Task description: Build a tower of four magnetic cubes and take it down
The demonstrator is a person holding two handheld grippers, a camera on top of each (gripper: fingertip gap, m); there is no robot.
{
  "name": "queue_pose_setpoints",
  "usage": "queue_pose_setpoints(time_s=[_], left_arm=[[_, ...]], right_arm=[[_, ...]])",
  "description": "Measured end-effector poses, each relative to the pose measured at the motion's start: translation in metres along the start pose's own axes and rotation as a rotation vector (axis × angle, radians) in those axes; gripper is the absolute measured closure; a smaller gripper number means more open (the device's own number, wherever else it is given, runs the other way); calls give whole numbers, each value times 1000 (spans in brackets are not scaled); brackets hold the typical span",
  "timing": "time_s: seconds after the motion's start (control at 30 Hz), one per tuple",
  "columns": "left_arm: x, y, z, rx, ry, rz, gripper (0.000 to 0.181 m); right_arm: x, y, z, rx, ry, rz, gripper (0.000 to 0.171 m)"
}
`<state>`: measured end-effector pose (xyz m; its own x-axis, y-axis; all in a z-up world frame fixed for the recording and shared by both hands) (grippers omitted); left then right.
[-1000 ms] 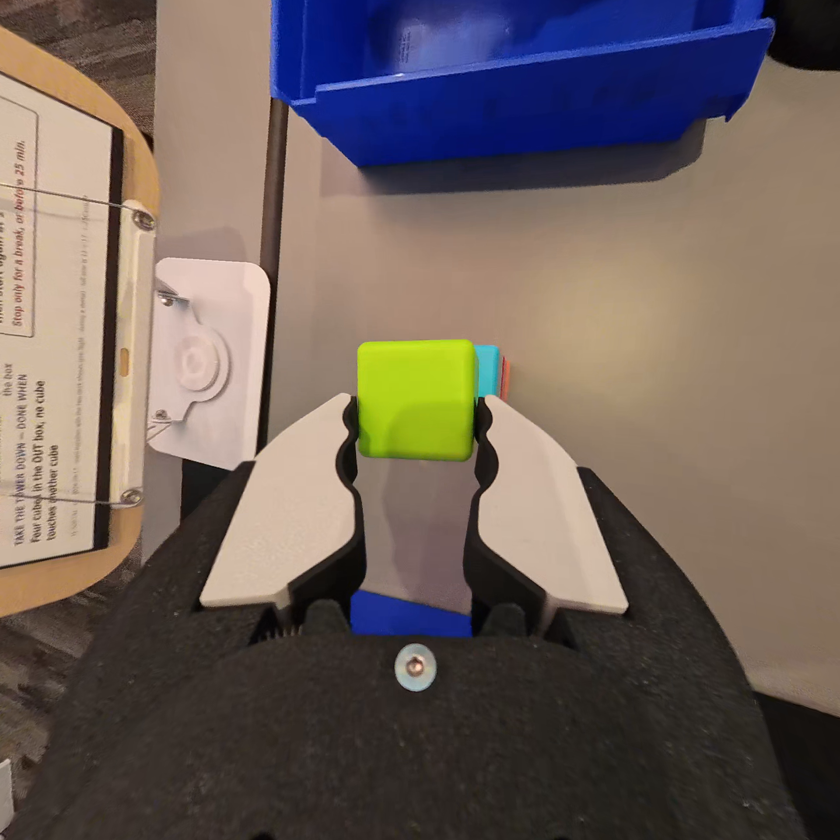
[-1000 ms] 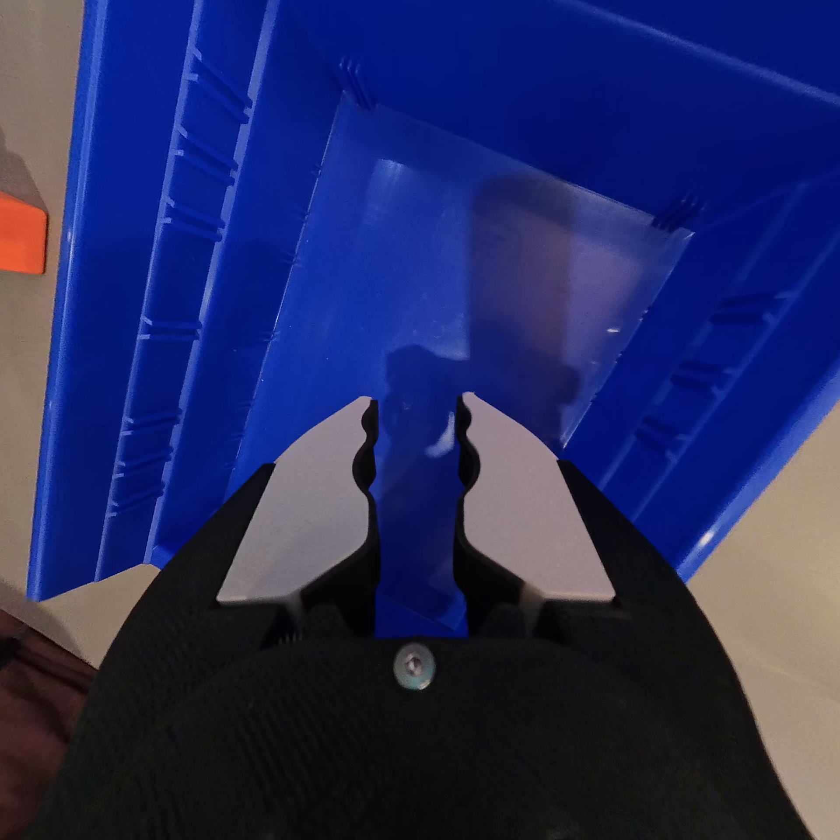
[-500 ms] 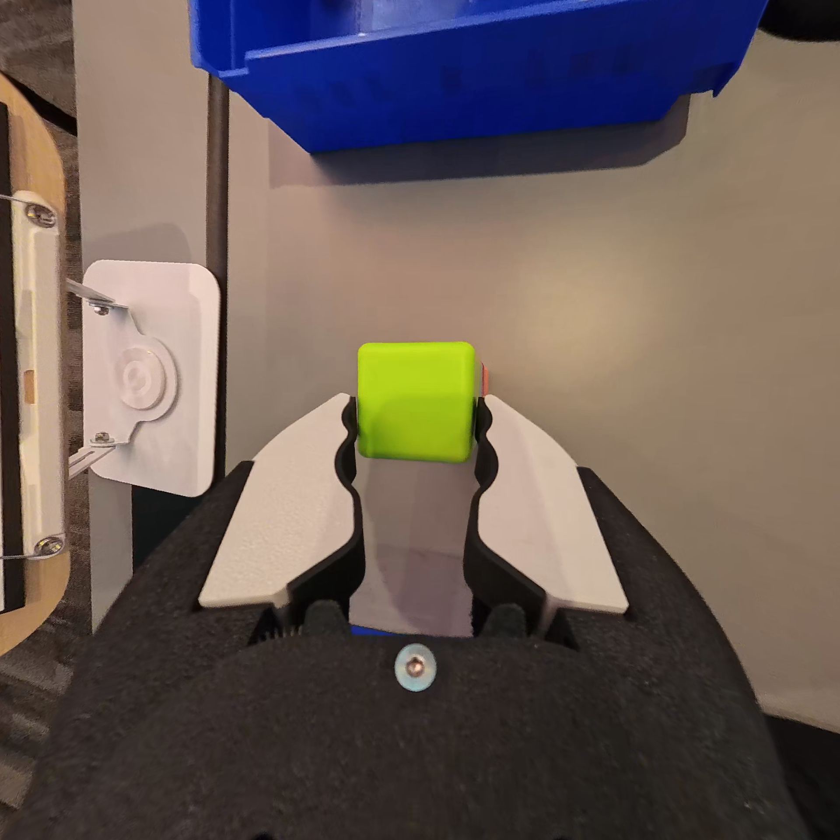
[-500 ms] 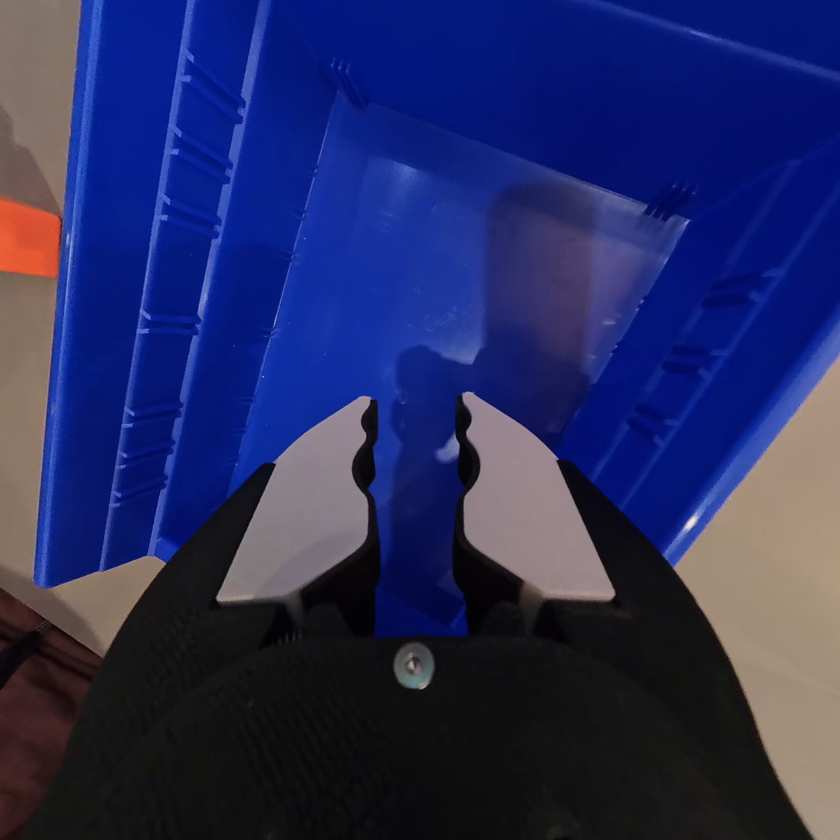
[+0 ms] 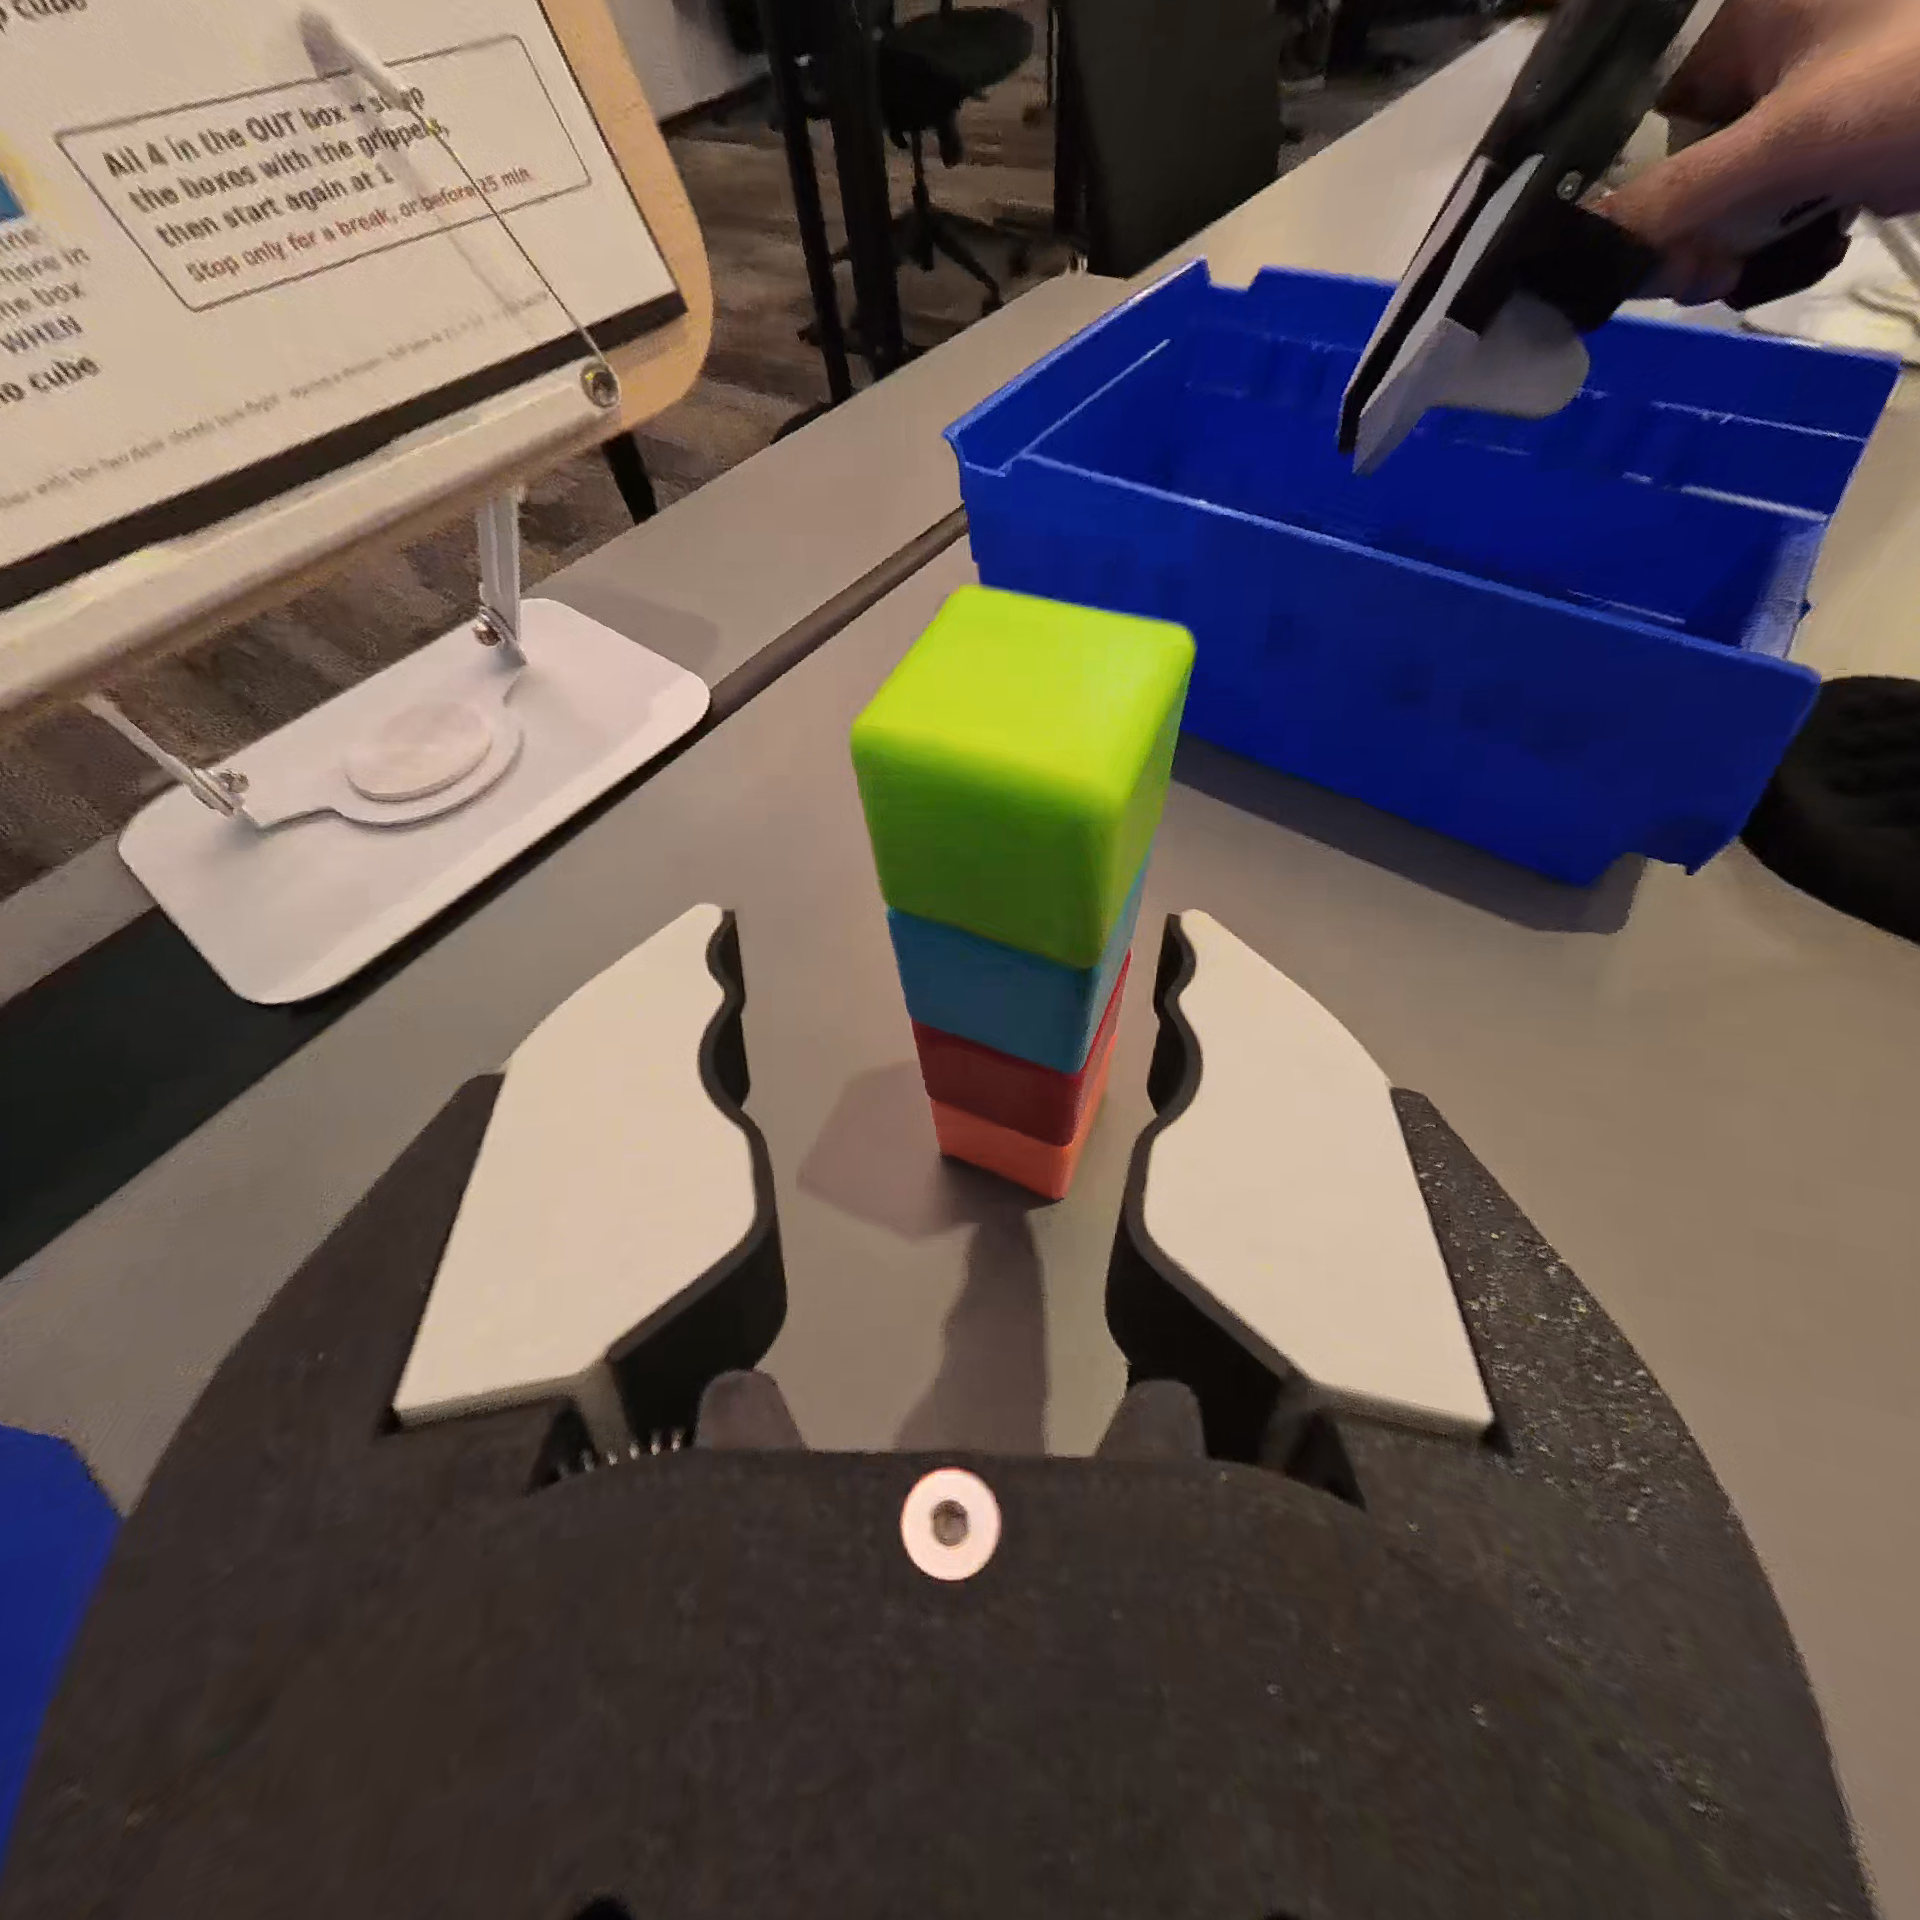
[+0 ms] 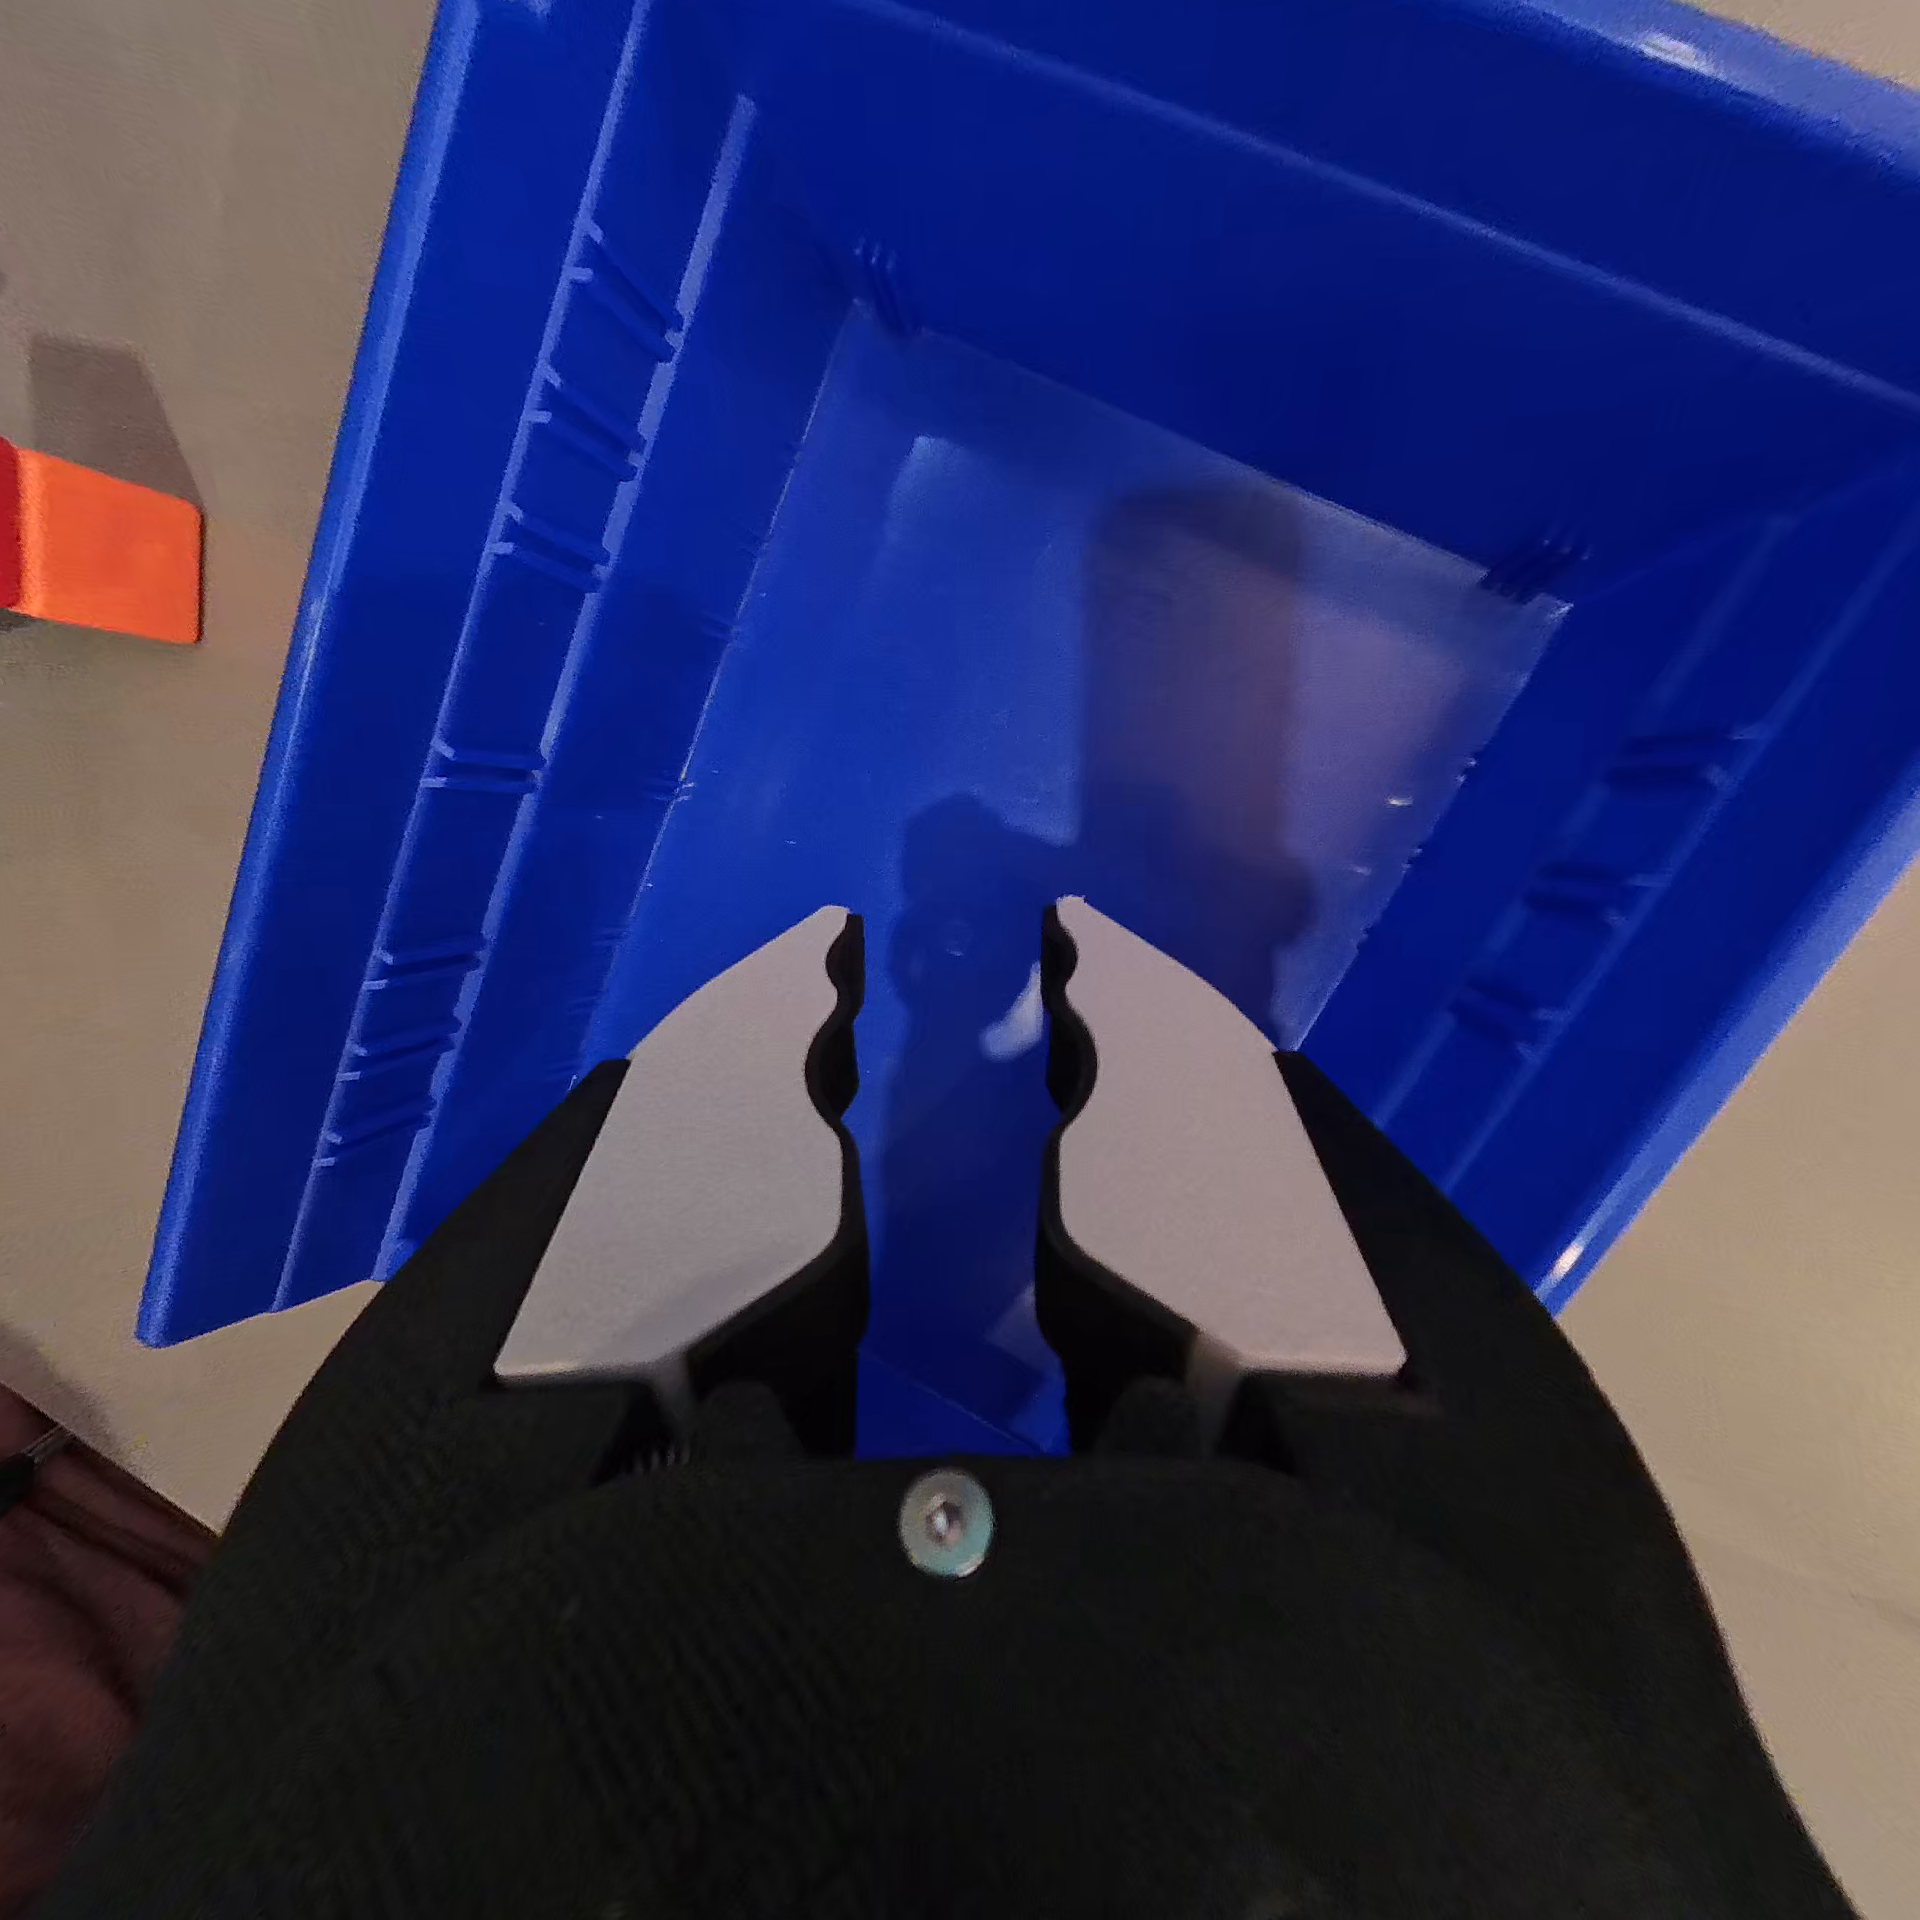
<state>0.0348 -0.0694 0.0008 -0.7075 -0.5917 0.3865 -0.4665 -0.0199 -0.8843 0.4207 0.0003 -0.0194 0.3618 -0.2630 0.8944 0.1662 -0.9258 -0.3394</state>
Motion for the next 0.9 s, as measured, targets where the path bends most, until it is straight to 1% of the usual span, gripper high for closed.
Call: queue_pose_setpoints(time_s=[0.13,0.2,0.27,0.4,0.5,0.53,0.57,0.77,0.9], left_arm=[[-15,16,4,57,32,9,106],[-22,25,3,74,26,-10,106],[-24,29,2,117,58,10,106],[-23,27,-1,143,131,96,109],[-29,26,1,104,175,79,111],[-31,25,2,87,186,69,116],[-32,25,4,72,199,69,129],[-34,24,7,110,180,81,130],[-33,24,10,108,178,84,130]], right_arm=[[3,0,-3,3,9,5,137],[5,-1,-10,17,-22,18,136],[9,-4,-19,41,-55,47,136],[12,-10,-37,89,-89,81,137],[13,-13,-49,128,-120,92,137],[14,-14,-51,135,-118,99,137],[15,-16,-53,142,-114,110,137],[25,-23,-74,193,-149,188,136],[29,-29,-110,309,-230,274,137]])
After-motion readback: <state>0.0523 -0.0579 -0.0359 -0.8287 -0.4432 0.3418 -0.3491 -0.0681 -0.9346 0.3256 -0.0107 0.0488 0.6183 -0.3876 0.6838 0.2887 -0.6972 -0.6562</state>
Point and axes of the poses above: each gripper's, where its closed fingertips meet, x back along the fingers, y out of its underside, z = x × y across the jaws, the point moved 8 cm from there along x, back along the fingers, and after that the axes turned 12 degrees about -x, right-handed, at the moved point
